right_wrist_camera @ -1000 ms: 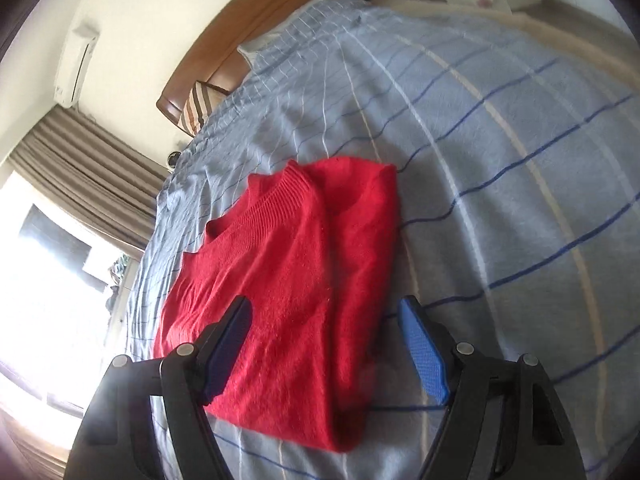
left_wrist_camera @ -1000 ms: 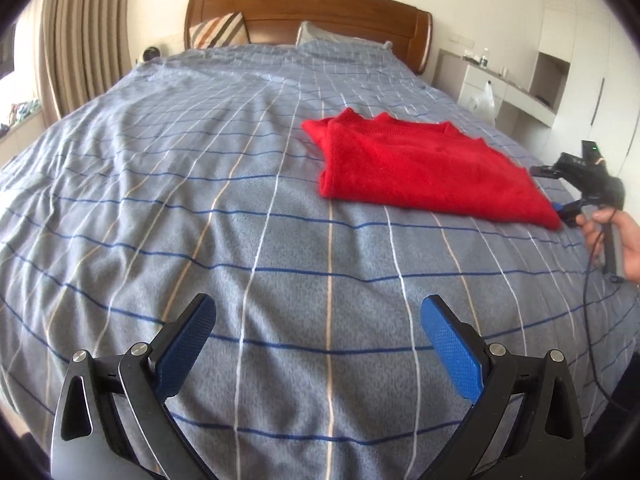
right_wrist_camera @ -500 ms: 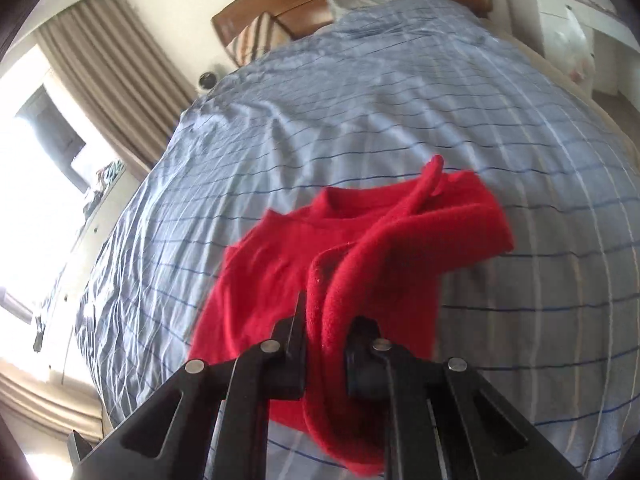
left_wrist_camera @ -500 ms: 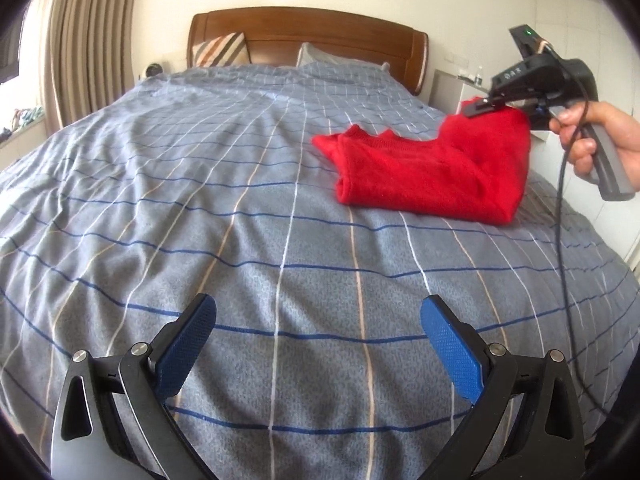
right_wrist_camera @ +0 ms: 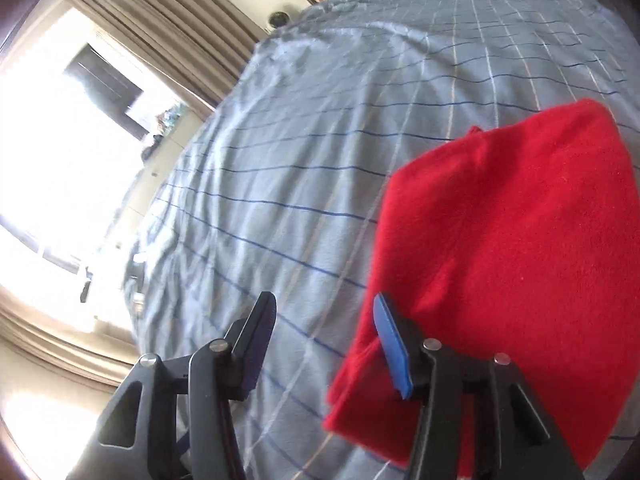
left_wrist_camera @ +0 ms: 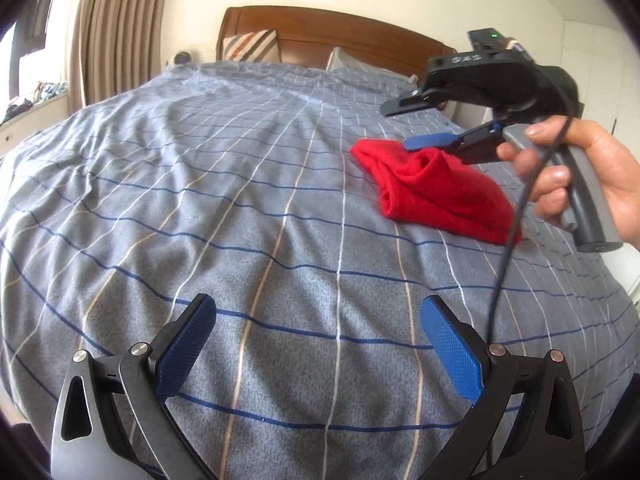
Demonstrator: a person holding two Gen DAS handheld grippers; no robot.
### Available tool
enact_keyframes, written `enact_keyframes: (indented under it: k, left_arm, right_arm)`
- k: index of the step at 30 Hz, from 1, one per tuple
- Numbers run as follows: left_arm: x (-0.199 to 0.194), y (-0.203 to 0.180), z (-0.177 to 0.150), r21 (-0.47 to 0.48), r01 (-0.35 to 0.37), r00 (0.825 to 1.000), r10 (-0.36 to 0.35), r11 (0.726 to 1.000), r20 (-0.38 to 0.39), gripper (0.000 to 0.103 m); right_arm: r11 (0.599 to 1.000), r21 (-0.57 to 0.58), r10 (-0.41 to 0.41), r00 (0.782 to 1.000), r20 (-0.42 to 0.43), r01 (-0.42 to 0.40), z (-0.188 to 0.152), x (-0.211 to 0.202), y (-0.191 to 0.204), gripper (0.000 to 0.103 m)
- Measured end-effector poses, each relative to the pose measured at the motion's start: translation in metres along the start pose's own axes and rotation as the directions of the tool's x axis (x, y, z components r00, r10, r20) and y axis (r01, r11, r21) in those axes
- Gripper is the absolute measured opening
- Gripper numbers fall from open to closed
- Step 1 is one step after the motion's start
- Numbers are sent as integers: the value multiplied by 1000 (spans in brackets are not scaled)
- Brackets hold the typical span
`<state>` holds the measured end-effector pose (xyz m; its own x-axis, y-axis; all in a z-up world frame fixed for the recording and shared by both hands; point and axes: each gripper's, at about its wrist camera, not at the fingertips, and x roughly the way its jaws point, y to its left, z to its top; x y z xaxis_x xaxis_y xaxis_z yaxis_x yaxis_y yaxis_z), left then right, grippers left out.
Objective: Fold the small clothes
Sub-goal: 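Grasp the folded sweater edge with the right tool and fold it over, then open the right tool and withdraw from the folded sweater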
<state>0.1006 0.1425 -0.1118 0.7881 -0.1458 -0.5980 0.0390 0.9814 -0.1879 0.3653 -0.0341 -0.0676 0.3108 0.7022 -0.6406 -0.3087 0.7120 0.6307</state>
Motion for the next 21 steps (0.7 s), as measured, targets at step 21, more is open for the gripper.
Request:
enact_keyframes:
  k: [21]
  left_arm:
    - [6, 9, -1, -37, -5, 1000, 4, 999, -6, 102]
  right_arm:
    - [803, -469, -377, 923, 81, 369, -80, 33, 26, 15]
